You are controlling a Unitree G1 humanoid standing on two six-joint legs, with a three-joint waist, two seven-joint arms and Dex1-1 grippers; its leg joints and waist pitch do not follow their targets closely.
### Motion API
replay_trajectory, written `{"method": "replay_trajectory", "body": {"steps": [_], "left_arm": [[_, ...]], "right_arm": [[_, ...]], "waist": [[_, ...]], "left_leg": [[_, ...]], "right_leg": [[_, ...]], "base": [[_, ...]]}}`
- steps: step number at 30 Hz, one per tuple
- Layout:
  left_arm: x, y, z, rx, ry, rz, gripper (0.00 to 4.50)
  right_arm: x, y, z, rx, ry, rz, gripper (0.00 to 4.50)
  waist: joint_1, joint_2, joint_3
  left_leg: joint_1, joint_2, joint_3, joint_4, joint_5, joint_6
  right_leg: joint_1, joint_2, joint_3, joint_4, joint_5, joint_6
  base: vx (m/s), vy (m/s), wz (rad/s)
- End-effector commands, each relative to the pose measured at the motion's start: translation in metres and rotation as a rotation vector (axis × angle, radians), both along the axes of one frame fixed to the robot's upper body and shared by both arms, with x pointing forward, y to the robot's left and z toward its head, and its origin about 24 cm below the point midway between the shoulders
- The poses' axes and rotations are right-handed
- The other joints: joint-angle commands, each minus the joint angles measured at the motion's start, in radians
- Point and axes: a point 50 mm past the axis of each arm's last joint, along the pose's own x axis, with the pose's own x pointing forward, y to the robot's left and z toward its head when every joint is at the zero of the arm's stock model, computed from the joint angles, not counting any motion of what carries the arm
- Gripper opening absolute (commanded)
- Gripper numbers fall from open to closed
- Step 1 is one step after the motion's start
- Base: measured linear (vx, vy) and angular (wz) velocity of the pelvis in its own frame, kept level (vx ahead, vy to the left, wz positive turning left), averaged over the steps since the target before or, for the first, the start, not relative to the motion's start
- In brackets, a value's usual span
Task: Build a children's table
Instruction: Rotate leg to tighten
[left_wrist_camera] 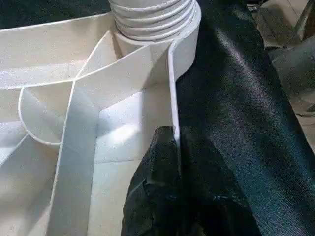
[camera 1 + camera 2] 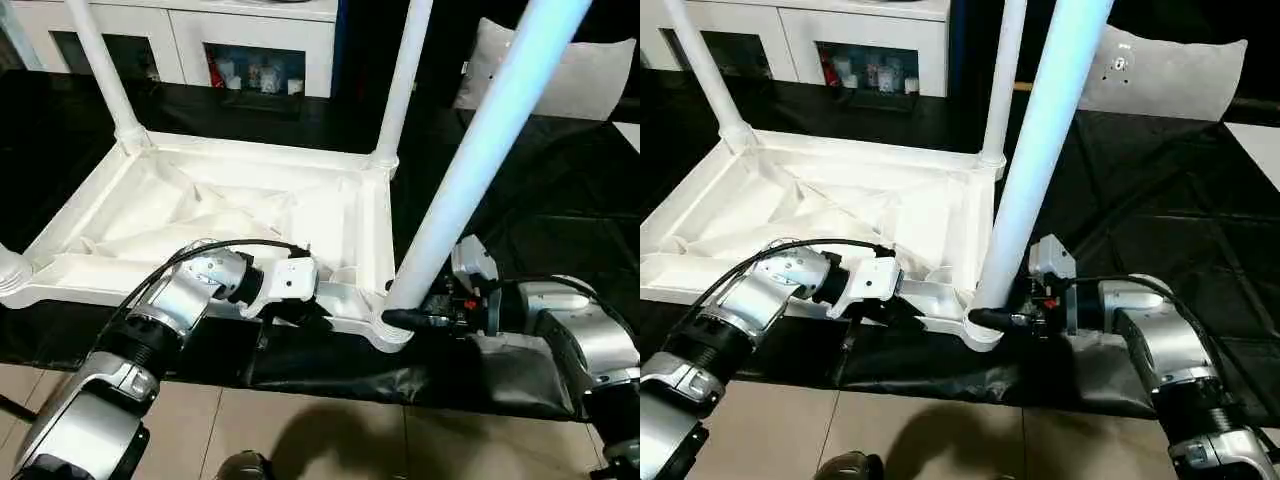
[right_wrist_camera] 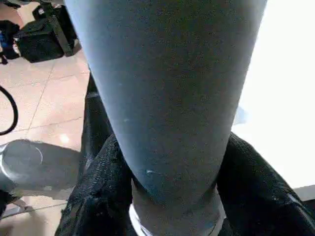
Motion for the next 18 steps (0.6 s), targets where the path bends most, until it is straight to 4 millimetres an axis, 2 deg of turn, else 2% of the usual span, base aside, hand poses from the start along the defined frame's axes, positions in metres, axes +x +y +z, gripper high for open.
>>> {"method": "replay_trajectory", "body": {"steps": [1,5,6,8,9,10,11,12,13,14,15,16,18], "left_arm": [[0.000,0.005,-0.004,0.020,0.005,0.033,0.00],[0.003,0.004,-0.007,-0.013,0.031,0.123,0.00],[0.004,0.002,-0.006,-0.023,0.025,0.139,0.00],[0.009,-0.004,-0.005,-0.050,0.001,0.205,0.00],[0.011,-0.008,-0.004,-0.062,-0.010,0.233,0.00],[0.016,-0.017,-0.003,-0.079,-0.023,0.298,0.00],[0.016,-0.017,-0.003,-0.079,-0.023,0.298,0.00],[0.018,-0.020,-0.003,-0.086,-0.029,0.320,0.00],[0.020,-0.024,-0.002,-0.096,-0.030,0.347,0.00],[0.020,-0.024,-0.002,-0.096,-0.030,0.347,0.00],[0.025,-0.033,0.000,-0.120,-0.042,0.405,0.00],[0.027,-0.037,0.001,-0.132,-0.048,0.434,0.00],[0.036,-0.052,0.004,-0.161,-0.074,0.537,0.00]], "right_arm": [[-0.005,0.001,-0.005,0.006,0.055,0.045,2.03],[-0.012,0.006,-0.008,0.043,0.090,0.026,2.00],[-0.013,0.009,-0.010,0.041,0.096,0.004,2.00],[-0.009,0.017,-0.016,0.015,0.087,-0.112,2.00],[-0.007,0.020,-0.019,0.002,0.079,-0.172,2.00],[0.003,0.031,-0.023,0.024,0.094,-0.340,1.99],[0.003,0.031,-0.023,0.024,0.094,-0.340,1.99],[0.007,0.035,-0.024,0.032,0.098,-0.400,1.98],[0.011,0.039,-0.024,0.038,0.109,-0.454,1.98],[0.011,0.039,-0.024,0.038,0.109,-0.454,1.98],[0.019,0.045,-0.026,0.031,0.116,-0.569,1.98],[0.022,0.048,-0.027,0.025,0.120,-0.626,1.98],[0.033,0.058,-0.029,0.030,0.156,-0.788,1.98]], "waist": [[-0.003,-0.001,-0.060],[-0.001,0.003,-0.060],[-0.001,0.001,-0.060],[-0.003,0.002,-0.058],[-0.008,0.001,-0.055],[-0.013,0.002,-0.051],[-0.016,0.002,-0.048],[-0.023,0.003,-0.047],[-0.032,0.000,-0.047],[-0.035,-0.001,-0.047],[-0.037,0.000,-0.047],[-0.046,0.001,-0.045],[-0.051,-0.001,-0.048]], "left_leg": [[0.036,0.043,-0.015,-0.073,-0.266,0.017],[0.038,0.045,-0.015,-0.075,-0.273,0.013],[0.037,0.044,-0.016,-0.076,-0.270,0.013],[0.037,0.043,-0.016,-0.078,-0.277,0.010],[0.036,0.041,-0.017,-0.082,-0.295,-0.004],[0.038,0.039,-0.018,-0.085,-0.339,-0.019],[0.040,0.039,-0.020,-0.087,-0.364,-0.033],[0.039,0.036,-0.029,-0.091,-0.401,-0.052],[0.033,0.034,-0.033,-0.097,-0.409,-0.066],[0.033,0.033,-0.033,-0.098,-0.416,-0.067],[0.037,0.034,-0.035,-0.098,-0.432,-0.065],[0.040,0.032,-0.032,-0.098,-0.442,-0.075],[0.041,0.030,-0.035,-0.096,-0.435,-0.071]], "right_leg": [[0.021,-0.057,0.020,-0.067,-0.110,-0.260],[0.019,-0.057,0.021,-0.069,-0.119,-0.258],[0.020,-0.056,0.020,-0.070,-0.121,-0.253],[0.017,-0.058,0.021,-0.072,-0.135,-0.249],[0.014,-0.058,0.022,-0.075,-0.177,-0.239],[0.008,-0.061,0.023,-0.083,-0.261,-0.222],[0.005,-0.060,0.024,-0.087,-0.310,-0.211],[0.008,-0.067,0.022,-0.093,-0.401,-0.183],[0.011,-0.064,0.018,-0.096,-0.431,-0.156],[0.010,-0.063,0.017,-0.098,-0.439,-0.146],[0.008,-0.066,0.017,-0.102,-0.452,-0.134],[-0.004,-0.063,0.020,-0.103,-0.452,-0.137],[-0.001,-0.067,0.019,-0.106,-0.455,-0.130]], "base": [[0.000,0.000,0.00],[0.000,0.000,0.00],[0.000,0.000,0.00],[0.000,0.000,0.00],[0.000,0.000,0.00],[0.000,0.000,0.00],[0.000,0.000,0.00],[0.000,0.000,0.00],[0.000,0.000,0.00],[0.000,0.000,0.00],[0.000,0.000,0.00],[0.000,0.000,0.00],[0.000,0.000,0.00]]}}
